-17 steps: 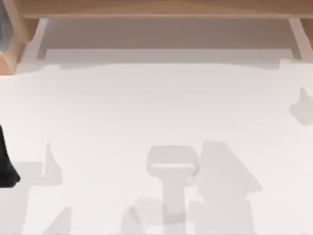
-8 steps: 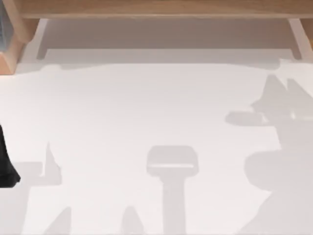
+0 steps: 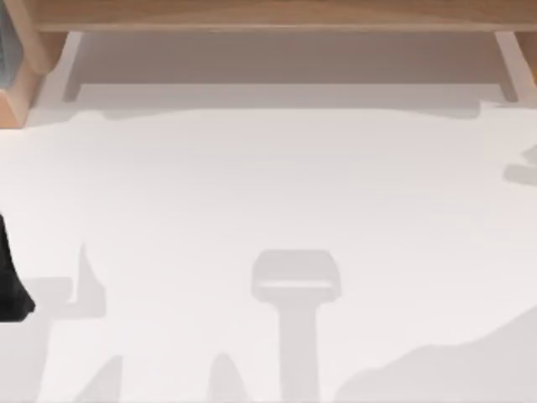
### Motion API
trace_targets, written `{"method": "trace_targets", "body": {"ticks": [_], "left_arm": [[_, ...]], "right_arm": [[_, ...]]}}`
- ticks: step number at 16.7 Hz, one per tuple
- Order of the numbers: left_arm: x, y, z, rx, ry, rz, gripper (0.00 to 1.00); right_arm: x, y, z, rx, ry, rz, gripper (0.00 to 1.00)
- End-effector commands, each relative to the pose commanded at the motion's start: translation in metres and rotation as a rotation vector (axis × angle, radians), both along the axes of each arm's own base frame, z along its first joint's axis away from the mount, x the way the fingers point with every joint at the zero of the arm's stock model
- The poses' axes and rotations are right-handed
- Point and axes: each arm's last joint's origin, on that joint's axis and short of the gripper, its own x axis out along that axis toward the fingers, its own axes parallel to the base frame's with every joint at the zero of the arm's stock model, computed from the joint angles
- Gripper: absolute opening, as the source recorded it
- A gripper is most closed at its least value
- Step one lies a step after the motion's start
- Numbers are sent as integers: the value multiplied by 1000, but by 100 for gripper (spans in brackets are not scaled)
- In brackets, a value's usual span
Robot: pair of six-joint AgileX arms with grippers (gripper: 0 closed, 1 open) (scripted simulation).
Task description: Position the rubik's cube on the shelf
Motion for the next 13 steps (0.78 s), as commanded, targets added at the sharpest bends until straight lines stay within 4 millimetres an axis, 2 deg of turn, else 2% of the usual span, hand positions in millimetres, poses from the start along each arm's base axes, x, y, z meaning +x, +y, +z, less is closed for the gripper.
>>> {"method": "trace_targets", "body": {"ticks": [2,8,13], "left_arm": [[0,0,0,0,0,0,100],[0,0,0,0,0,0,100],[0,0,0,0,0,0,100]], "right_arm": [[2,-4,-7,-27,-5,-1,100],[3,-2,-7,-25,-2,2,100],[21,-4,-6,-27,-5,-1,100]]}}
